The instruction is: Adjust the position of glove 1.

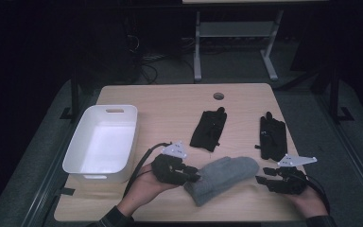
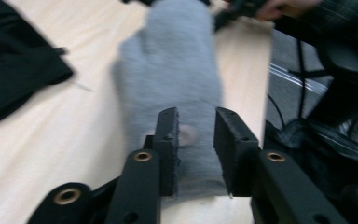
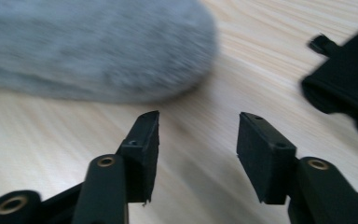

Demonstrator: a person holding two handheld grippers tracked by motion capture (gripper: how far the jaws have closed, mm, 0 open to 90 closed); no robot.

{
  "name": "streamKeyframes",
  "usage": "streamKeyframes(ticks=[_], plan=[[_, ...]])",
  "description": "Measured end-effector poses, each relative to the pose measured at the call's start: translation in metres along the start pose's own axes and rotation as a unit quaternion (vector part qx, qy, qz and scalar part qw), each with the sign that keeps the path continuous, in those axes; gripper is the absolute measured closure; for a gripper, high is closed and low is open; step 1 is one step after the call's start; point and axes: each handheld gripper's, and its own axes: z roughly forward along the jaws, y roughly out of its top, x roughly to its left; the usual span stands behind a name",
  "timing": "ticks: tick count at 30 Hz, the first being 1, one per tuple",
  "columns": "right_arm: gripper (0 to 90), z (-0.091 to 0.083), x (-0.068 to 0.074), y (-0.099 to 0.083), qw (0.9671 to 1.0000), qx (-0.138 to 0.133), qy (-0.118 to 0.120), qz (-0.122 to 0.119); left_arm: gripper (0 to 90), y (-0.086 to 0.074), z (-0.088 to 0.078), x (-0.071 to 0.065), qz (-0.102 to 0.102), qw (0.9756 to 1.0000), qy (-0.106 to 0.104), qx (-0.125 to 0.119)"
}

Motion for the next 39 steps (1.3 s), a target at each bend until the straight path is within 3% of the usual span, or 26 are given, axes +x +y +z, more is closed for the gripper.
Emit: streamKeyframes(ticks=[3,6,10,12,14,19,30,34,39], plan=[[63.7,0.0,0.01,0.001,0.9999,0.007,0.011,-0.008,78.7,-0.002,0.009,0.016,-0.016,0.9997,0.017,0.01],[73.0,-0.001,0.022,0.003,0.9993,0.012,0.031,-0.015,79.4,-0.005,0.022,0.027,-0.036,0.9991,0.013,0.019],[86.2,0.009,0.037,0.005,0.997,0.027,0.062,-0.038,78.3,-0.005,0.035,0.02,-0.024,0.9991,0.006,0.033],[87.6,0.016,0.046,0.009,0.9958,0.033,0.072,-0.046,77.9,-0.006,0.036,0.016,-0.021,0.9993,0.006,0.031],[87.5,0.025,0.05,0.012,0.9944,0.034,0.082,-0.057,77.5,-0.007,0.035,0.013,-0.02,0.9993,0.009,0.029],[87.6,0.041,0.057,0.021,0.9936,0.037,0.077,-0.073,75.9,-0.013,0.031,0.01,-0.017,0.9993,0.015,0.029],[88.3,0.069,0.068,0.043,0.9915,0.035,0.086,-0.091,71.6,-0.025,0.016,0.011,-0.026,0.9987,0.03,0.03],[77.9,0.065,0.063,0.041,0.9919,0.037,0.083,-0.089,62.6,-0.02,0.012,0.015,-0.031,0.9986,0.04,0.015],[60.1,0.049,0.046,0.033,0.9962,0.018,0.052,-0.067,44.6,-0.005,0.015,0.026,-0.048,0.998,0.042,-0.004]])
